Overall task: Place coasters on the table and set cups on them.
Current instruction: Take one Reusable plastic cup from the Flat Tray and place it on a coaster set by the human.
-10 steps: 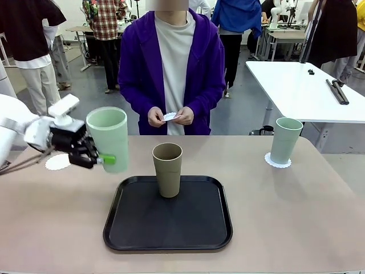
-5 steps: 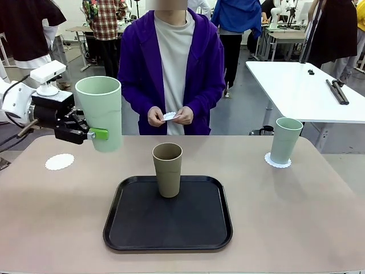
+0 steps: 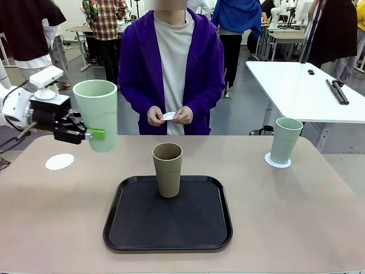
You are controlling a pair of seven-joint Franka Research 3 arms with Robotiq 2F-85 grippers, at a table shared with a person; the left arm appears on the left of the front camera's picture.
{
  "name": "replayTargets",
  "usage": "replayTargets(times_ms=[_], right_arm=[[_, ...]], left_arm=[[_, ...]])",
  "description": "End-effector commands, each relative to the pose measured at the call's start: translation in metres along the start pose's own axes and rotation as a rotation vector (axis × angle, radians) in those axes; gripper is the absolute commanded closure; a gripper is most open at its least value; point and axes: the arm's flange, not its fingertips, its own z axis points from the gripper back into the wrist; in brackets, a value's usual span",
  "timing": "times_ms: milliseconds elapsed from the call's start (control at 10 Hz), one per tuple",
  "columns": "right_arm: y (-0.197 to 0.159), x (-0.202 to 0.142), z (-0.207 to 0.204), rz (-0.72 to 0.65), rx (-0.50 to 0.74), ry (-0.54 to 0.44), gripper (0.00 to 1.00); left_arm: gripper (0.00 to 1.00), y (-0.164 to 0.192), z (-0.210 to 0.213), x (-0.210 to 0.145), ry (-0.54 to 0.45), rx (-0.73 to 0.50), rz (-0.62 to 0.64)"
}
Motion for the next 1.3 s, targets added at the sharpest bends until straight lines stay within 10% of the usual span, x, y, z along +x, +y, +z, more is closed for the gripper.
replayTargets(times_ms=[0, 600, 1200], right_arm=[[0.002, 0.000, -0.001, 0.002, 0.010, -0.004, 0.00], [0.002, 0.000, -0.001, 0.002, 0.010, -0.004, 0.00], [0.002, 0.000, -0.001, 0.002, 0.010, -0.004, 0.00]], left_arm=[[0.17, 0.051, 0.062, -0.019, -0.039, 0.210, 0.074], [0.17, 0.105, 0.203, -0.063, -0.118, 0.534, 0.230], [0.17, 0.093, 0.213, -0.063, -0.055, 0.482, 0.058]])
